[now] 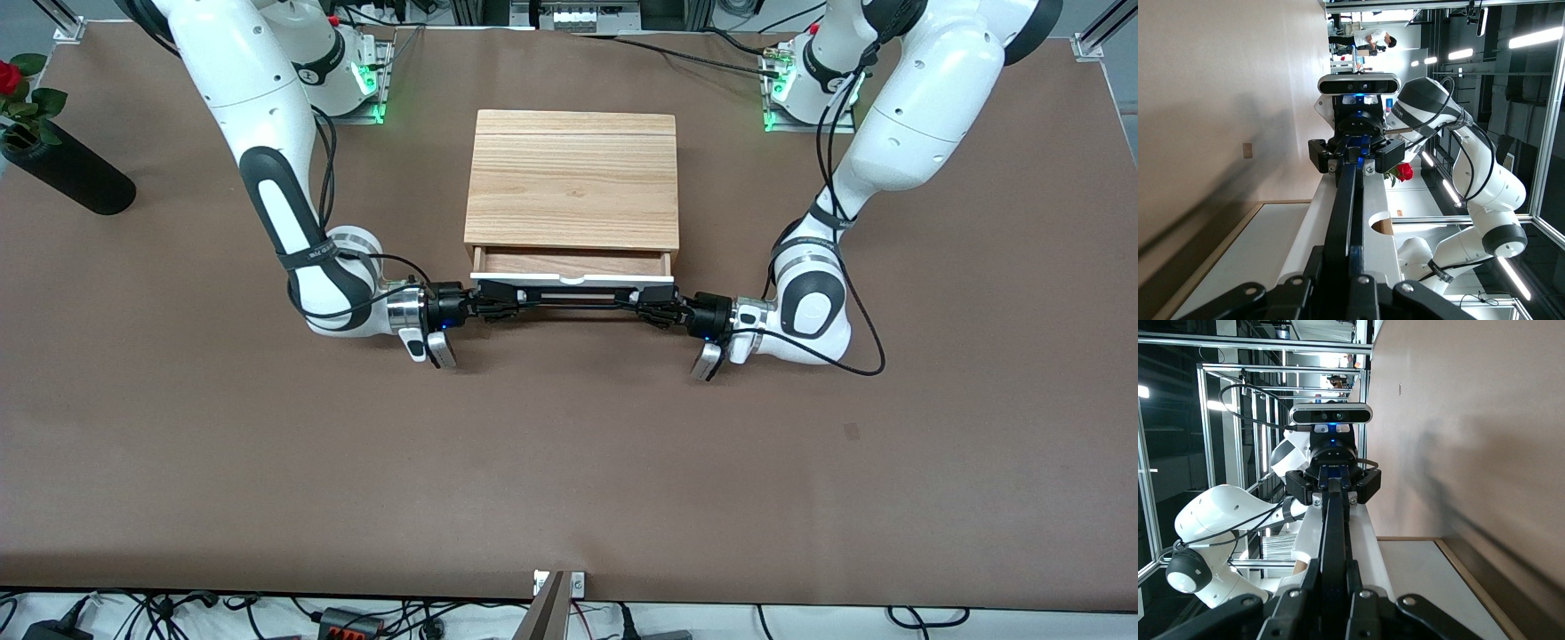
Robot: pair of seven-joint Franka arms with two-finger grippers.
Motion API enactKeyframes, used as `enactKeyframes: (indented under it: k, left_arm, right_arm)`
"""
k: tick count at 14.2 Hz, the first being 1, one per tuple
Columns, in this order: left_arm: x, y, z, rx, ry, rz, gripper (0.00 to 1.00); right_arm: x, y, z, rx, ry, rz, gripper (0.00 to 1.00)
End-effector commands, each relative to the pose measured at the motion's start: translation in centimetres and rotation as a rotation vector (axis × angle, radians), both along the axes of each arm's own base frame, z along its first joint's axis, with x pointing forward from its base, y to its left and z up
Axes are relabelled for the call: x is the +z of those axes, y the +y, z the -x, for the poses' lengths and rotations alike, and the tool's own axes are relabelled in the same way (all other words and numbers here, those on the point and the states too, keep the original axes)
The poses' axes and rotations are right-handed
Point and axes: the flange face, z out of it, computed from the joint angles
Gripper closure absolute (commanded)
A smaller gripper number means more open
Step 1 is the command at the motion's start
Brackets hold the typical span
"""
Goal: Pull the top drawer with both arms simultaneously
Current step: 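Pull the black handle outward with both grippers, sliding the drawer open, then open both grippers and draw them back from the handle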
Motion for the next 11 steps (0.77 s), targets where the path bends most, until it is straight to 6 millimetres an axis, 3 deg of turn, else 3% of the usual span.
enactKeyframes:
  k: [1, 7, 11]
  left_arm:
    - [2.4, 1.0, -3.6, 0.053, -0.040, 0.031, 0.87]
    - [2.1, 1.2, -6.1, 0.073, -0.045, 0.033, 0.87]
    - [1.7, 1.4, -6.3, 0.081, -0.047, 0.023, 0.87]
  right_arm:
    - [0.4, -0.2, -2.3, 0.007, -0.024, 0.005, 0.99]
    - [-1.4, -1.4, -5.0, 0.006, -0.058, 0.028, 0.99]
    - [-2.0, -2.1, -6.7, -0.008, -0.080, 0.038, 0.98]
